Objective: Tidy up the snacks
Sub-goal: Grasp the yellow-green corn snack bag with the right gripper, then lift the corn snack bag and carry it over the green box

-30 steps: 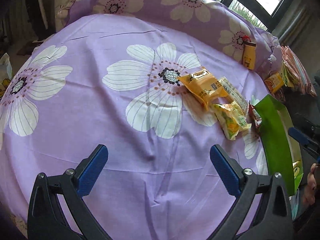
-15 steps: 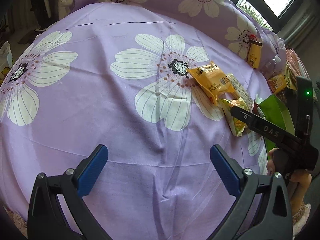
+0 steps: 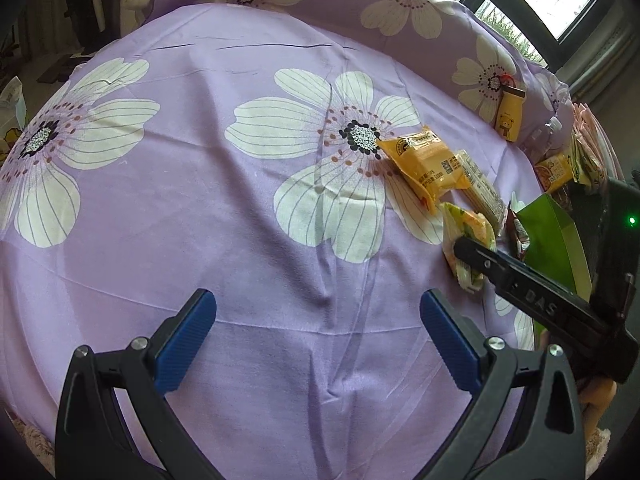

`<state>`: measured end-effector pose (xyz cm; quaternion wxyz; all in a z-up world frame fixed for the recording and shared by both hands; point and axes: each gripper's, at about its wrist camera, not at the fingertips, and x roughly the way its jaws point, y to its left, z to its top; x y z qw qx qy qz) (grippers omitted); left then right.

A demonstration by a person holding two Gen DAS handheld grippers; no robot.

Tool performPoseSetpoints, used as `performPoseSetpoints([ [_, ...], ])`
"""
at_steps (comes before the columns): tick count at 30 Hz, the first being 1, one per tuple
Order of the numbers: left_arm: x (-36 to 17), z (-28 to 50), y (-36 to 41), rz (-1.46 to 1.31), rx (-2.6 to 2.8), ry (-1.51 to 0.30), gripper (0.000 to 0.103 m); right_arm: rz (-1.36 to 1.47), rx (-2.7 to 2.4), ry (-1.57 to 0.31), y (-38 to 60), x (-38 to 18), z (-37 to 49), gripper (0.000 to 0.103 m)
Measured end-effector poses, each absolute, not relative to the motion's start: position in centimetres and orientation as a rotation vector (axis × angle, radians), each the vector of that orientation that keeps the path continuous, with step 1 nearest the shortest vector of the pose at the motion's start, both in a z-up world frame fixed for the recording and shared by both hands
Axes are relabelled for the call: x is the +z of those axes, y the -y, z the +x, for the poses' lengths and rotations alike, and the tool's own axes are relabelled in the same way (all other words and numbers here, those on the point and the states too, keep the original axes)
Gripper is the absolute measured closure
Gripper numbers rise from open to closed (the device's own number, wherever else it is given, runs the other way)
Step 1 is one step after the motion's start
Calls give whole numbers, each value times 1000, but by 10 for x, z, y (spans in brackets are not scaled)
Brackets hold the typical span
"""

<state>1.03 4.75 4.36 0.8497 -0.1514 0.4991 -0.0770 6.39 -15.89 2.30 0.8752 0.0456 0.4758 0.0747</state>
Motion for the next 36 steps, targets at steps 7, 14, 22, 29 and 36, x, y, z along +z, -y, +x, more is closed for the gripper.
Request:
performPoseSetpoints([
  [7, 50, 8, -61, -387, -157, -1025, 1, 232, 315, -1161, 140, 19, 35, 53],
  [14, 54, 5, -62, -401, -163, -1018, 1, 196, 371, -1135, 128, 33, 16, 52],
  [22, 49, 4, -43, -409, -262, -1068, 3, 346, 332, -1086, 170, 38, 24, 48],
  [29, 47, -7, -5, -307, -385, -1068, 33, 528, 473, -1073, 176, 32, 27, 48],
  [36, 30, -5, 7, -333, -415, -1116, 51, 480, 457, -1138, 161, 17, 30, 48],
])
